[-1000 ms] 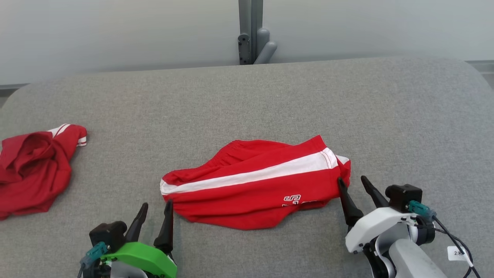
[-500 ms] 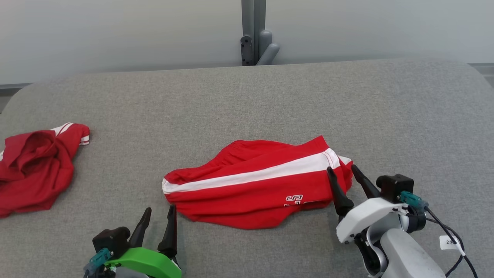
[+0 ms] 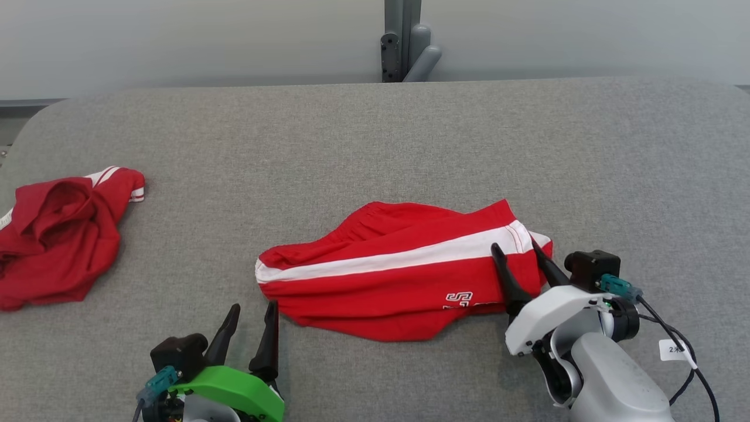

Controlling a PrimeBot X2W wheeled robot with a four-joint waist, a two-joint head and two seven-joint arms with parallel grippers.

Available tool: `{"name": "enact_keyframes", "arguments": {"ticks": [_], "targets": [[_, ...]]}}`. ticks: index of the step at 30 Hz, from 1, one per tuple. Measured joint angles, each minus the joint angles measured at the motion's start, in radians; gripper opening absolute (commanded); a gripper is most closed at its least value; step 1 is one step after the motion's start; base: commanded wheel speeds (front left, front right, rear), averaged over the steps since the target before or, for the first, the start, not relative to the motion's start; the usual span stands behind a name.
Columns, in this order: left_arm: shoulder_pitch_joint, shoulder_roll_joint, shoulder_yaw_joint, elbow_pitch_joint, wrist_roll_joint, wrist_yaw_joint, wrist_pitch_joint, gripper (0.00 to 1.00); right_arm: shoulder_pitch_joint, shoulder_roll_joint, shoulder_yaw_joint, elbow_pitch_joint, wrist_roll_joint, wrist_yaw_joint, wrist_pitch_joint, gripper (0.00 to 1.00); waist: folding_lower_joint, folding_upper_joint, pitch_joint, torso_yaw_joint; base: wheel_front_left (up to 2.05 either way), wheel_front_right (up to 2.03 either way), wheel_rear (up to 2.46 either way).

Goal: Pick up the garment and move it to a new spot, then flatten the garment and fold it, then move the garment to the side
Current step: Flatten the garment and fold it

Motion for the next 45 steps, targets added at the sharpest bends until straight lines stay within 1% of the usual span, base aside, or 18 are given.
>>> {"name": "enact_keyframes", "arguments": {"ticks": [12,14,15,16,17,18,19,27,31,35,45], "targets": [[-0.001,0.002,-0.010,-0.001,-0.002,0.000,0.000,1.00,-0.005,0.001,0.022,-0.008,0.016,0.000,0.000,1.00,0.0000,0.0000,0.002,0.001,0.00,0.00,0.00],[-0.001,0.002,-0.011,-0.001,-0.003,0.000,0.000,1.00,-0.009,-0.001,0.022,-0.011,0.018,0.000,0.000,0.79,0.0000,0.0000,0.003,0.002,0.00,0.00,0.00],[-0.001,0.002,-0.012,0.000,-0.003,0.000,0.000,1.00,-0.011,-0.002,0.022,-0.012,0.018,0.000,0.000,0.71,0.0000,0.0000,0.004,0.003,0.00,0.00,0.00],[-0.002,0.002,-0.012,0.000,-0.003,0.000,0.000,1.00,-0.013,-0.004,0.022,-0.013,0.018,0.000,0.000,0.48,0.0000,0.0000,0.005,0.004,0.00,0.00,0.00],[-0.004,0.002,-0.012,0.001,-0.003,0.000,0.000,1.00,-0.015,-0.007,0.021,-0.015,0.018,0.000,0.000,0.41,0.0000,0.0000,0.006,0.005,0.00,0.00,0.00],[-0.006,0.002,-0.012,0.002,-0.003,0.000,0.000,1.00,-0.016,-0.008,0.020,-0.016,0.018,0.000,0.000,0.30,0.0000,0.0000,0.007,0.006,0.00,0.00,0.00],[-0.008,0.002,-0.012,0.002,-0.003,0.000,0.000,1.00,-0.017,-0.009,0.019,-0.017,0.018,0.000,0.000,0.00,0.0000,0.0000,0.008,0.006,0.00,0.00,0.00],[-0.021,0.001,0.008,0.008,-0.004,0.000,0.000,1.00,-0.021,-0.012,0.018,-0.001,0.016,0.000,0.000,0.00,0.0000,0.0000,0.018,0.009,0.00,0.00,0.00],[-0.038,0.006,0.014,0.010,-0.005,0.000,0.000,1.00,-0.021,-0.012,0.011,-0.019,0.016,0.000,0.000,0.00,0.0000,0.0000,0.023,0.004,0.00,0.00,0.00],[-0.066,0.016,0.001,0.009,-0.043,0.000,0.000,1.00,-0.010,-0.016,0.015,-0.045,0.005,0.000,0.000,0.00,0.0000,0.0000,0.025,-0.009,0.00,0.00,0.00],[-0.144,0.116,-0.116,0.063,-0.179,0.000,-0.001,1.00,0.006,-0.018,0.033,-0.064,0.002,0.000,0.000,0.00,0.0000,0.0000,0.043,-0.047,0.00,0.00,0.00]]}}
